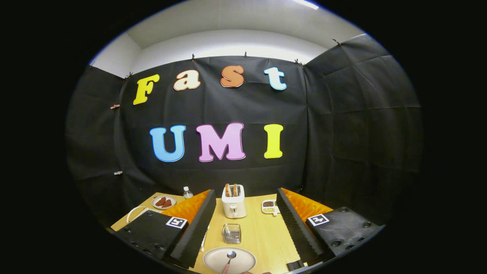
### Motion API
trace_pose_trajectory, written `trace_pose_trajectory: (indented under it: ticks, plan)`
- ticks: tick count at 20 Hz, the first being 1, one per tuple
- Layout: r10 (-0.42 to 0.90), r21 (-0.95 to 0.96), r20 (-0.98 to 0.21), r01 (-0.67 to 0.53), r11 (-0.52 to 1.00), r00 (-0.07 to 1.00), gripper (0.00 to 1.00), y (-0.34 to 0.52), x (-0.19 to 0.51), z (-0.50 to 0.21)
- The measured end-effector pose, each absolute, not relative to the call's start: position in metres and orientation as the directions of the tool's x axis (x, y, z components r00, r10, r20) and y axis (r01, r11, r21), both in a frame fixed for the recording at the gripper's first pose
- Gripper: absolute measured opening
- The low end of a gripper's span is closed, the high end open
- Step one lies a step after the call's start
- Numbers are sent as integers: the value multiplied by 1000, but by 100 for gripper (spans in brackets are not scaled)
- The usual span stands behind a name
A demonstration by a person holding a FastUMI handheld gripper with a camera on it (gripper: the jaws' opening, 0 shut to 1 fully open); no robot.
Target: Take the plate from the dish rack, then take the spoon from the basket and place it into the plate.
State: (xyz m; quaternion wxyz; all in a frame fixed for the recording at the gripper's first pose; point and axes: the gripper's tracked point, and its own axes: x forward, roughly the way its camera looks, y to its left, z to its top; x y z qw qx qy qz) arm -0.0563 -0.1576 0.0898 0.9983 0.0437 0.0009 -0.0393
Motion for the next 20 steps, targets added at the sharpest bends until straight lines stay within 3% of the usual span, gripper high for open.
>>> trace_pose_trajectory:
  ticks: [20]
  plan:
    - [23, 121, -37, -19, 993, 999, 98, -184, -15, 76]
